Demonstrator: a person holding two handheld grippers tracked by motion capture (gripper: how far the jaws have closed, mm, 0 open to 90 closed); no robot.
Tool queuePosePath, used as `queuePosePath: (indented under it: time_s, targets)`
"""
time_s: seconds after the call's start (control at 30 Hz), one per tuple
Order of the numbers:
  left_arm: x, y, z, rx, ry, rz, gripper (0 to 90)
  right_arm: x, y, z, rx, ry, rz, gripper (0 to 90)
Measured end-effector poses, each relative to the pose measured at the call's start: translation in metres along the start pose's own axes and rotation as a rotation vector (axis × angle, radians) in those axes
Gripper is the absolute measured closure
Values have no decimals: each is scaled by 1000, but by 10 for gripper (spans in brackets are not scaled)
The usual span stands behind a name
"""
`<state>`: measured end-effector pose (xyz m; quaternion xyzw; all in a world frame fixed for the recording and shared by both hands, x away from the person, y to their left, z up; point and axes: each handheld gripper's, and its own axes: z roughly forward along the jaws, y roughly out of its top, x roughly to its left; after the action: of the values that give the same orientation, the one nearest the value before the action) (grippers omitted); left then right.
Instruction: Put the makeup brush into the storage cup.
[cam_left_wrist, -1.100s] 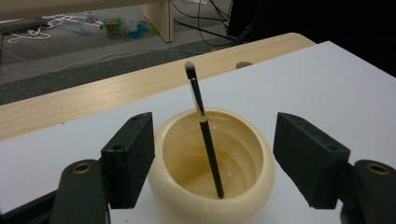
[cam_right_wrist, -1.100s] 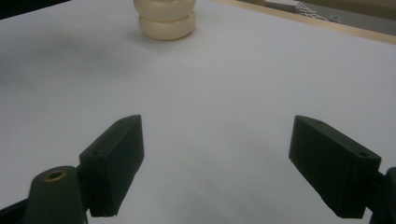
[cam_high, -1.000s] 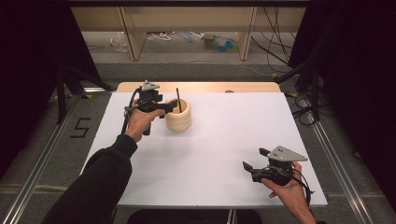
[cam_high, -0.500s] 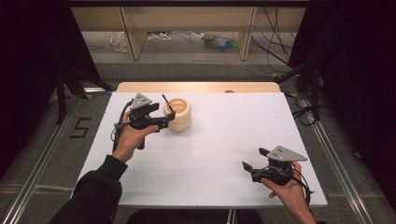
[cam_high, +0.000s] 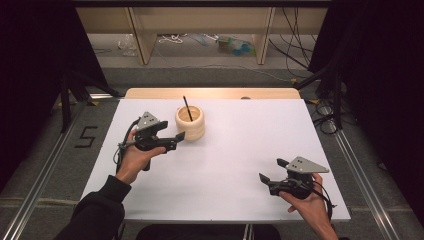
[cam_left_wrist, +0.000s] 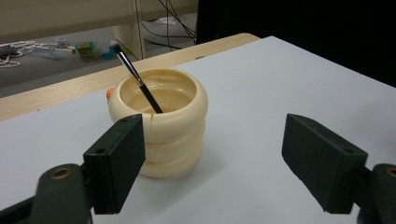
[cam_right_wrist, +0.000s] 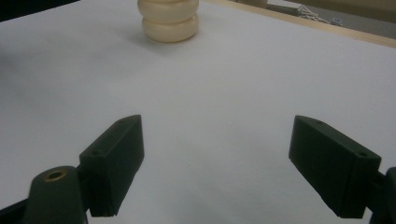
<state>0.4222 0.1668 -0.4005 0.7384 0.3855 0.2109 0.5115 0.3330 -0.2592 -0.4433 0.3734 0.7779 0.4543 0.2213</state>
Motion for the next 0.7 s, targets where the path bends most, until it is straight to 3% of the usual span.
queuePosePath:
  time_s: [0.3,0.7]
  targets:
    - [1,-16,-12,0,-12,28,209,0,0,0,-8,8,5,189]
    - [4,-38,-20,9,-19,-5,210,1,0,0,-1,15,13,190]
